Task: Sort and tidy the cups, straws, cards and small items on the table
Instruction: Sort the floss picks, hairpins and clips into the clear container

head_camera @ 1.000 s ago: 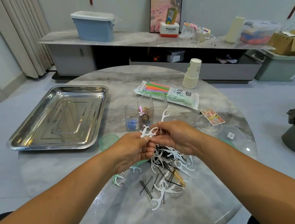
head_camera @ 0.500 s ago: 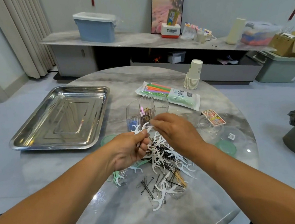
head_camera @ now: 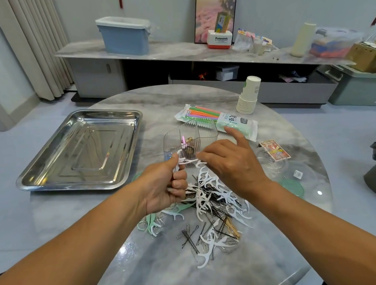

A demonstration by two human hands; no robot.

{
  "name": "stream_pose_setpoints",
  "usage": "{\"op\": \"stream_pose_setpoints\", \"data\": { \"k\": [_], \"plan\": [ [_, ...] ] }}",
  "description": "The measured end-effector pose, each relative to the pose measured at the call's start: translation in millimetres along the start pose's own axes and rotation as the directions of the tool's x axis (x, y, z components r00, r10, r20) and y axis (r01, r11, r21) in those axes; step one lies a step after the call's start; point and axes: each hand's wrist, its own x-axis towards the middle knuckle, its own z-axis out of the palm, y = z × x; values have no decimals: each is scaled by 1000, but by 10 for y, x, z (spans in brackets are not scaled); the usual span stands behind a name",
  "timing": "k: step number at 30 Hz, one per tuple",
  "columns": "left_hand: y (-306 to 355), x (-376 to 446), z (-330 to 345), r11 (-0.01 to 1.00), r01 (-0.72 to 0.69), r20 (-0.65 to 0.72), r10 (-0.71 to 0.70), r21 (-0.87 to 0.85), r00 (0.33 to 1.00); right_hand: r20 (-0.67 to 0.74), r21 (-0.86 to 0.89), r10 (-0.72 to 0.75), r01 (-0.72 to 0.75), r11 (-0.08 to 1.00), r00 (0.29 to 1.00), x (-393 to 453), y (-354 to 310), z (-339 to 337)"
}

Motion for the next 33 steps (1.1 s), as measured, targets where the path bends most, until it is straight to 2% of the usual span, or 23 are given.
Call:
{"op": "stream_pose_setpoints", "data": {
  "k": [2,3,4,5,6,7,8,9,13,16,18,22,24,27,29,31,33],
  "plan": [
    [7,19,-19,999,-42,-36,41,-17,999,46,35,148,-150,988,988,17,-55,-28],
    [0,30,-24,997,-72,-57,72,-4,996,109,100,296,-307,946,949,28,-108,-34],
    [-20,49,-23,994,-109,-85,111,28,990,229,217,467,-512,831,854,53,-164,-57],
    [-50,69,-18,986,-147,-115,156,77,981,406,352,585,-710,609,703,84,-218,-80],
    [-89,91,-7,975,-181,-142,199,130,970,580,445,603,-833,328,547,108,-259,-88],
    [-129,114,2,963,-208,-163,236,172,958,712,477,553,-876,71,432,137,-300,-82],
    [-174,139,17,955,-226,-173,259,191,950,793,461,492,-882,-95,361,147,-334,-70],
    [-212,159,24,954,-237,-177,270,184,946,833,431,455,-884,-180,313,154,-369,-60],
    [-294,182,61,965,-257,-161,260,39,952,814,380,548,-890,-252,193,146,-421,-36],
    [-336,170,83,961,-268,-110,275,73,955,814,354,555,-903,-241,171,139,-409,-34],
    [-368,157,92,949,-269,-93,286,162,954,821,321,540,-933,-163,188,142,-457,-25],
    [-379,140,96,936,-256,-75,281,242,957,810,208,543,-974,84,220,145,-489,-22],
    [-338,124,85,935,-251,-75,277,250,958,826,202,511,-971,124,237,187,-440,-47],
    [-262,101,64,934,-239,-91,271,264,958,874,237,423,-970,54,237,279,-332,-102],
    [-224,88,50,932,-229,-101,266,281,959,881,299,400,-952,-61,251,319,-276,-135],
    [-199,61,43,926,-217,-71,250,310,966,853,388,440,-905,-175,281,335,-247,-136],
    [-186,29,40,911,-214,-26,239,353,971,823,433,488,-877,-207,291,350,-264,-127]
  ]
}}
